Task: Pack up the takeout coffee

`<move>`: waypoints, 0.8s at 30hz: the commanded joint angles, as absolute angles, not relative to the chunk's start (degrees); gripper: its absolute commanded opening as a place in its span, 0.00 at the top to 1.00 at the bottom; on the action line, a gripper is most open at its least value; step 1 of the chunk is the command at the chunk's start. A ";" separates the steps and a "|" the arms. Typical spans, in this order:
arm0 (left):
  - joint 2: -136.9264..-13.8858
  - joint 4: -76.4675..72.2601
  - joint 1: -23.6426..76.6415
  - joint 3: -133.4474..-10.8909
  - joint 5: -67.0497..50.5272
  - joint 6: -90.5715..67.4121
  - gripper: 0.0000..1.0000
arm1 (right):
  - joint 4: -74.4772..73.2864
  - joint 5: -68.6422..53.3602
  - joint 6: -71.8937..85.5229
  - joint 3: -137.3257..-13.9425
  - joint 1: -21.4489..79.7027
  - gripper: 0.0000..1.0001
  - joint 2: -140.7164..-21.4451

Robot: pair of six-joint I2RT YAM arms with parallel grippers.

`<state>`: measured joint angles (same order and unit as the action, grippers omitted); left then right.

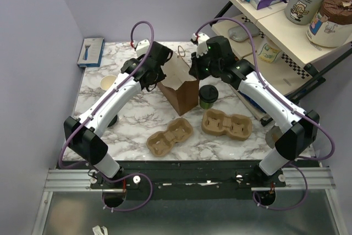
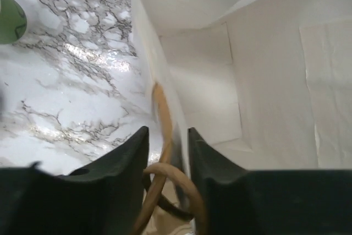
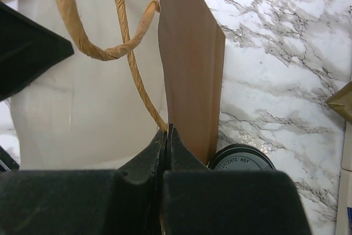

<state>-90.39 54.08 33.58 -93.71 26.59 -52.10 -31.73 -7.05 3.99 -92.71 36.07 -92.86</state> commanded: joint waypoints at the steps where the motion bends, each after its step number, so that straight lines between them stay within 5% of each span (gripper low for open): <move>1: -89.21 55.28 32.78 -95.71 28.04 -51.59 0.77 | -30.06 -6.59 3.16 -92.46 36.47 0.92 -91.32; 6: -89.47 56.86 29.72 -98.26 27.33 -48.79 0.97 | -29.71 -12.37 2.55 -93.60 36.47 0.80 -91.23; 10: -89.30 58.18 24.97 -100.11 22.95 -43.25 1.00 | -29.27 -19.32 0.62 -94.75 36.56 0.43 -89.48; 12: -88.25 58.54 23.56 -99.58 21.53 -41.06 1.00 | -27.69 -23.70 -2.36 -93.08 36.82 0.37 -86.15; 17: -82.81 56.86 18.73 -95.81 16.45 -37.88 1.00 | -21.64 -26.64 -7.92 -82.90 39.81 0.02 -76.22; 24: -76.12 57.30 17.23 -91.15 14.77 -38.23 1.00 | -14.76 -7.84 7.45 -66.89 52.02 0.00 -73.29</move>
